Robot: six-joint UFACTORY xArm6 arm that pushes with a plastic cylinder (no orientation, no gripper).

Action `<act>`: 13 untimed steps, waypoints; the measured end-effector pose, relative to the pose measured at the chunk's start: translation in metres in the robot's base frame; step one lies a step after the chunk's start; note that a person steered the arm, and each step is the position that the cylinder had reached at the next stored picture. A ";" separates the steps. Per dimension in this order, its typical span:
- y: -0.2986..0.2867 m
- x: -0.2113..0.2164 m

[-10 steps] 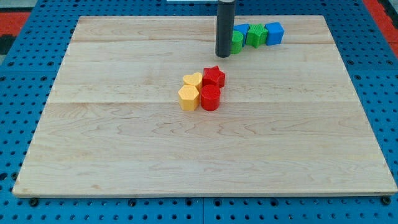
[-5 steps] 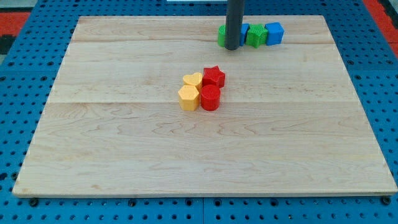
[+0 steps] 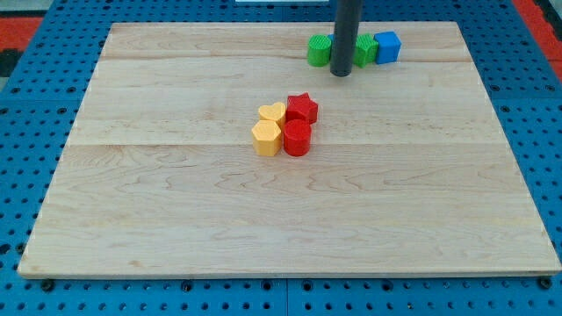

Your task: Adjust the green and blue blocks to form a horizontal line

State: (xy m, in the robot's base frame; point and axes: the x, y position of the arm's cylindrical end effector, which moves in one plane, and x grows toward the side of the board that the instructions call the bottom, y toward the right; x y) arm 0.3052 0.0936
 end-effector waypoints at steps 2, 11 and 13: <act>0.009 -0.005; -0.060 -0.030; -0.021 -0.006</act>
State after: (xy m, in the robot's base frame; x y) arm 0.2989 0.0725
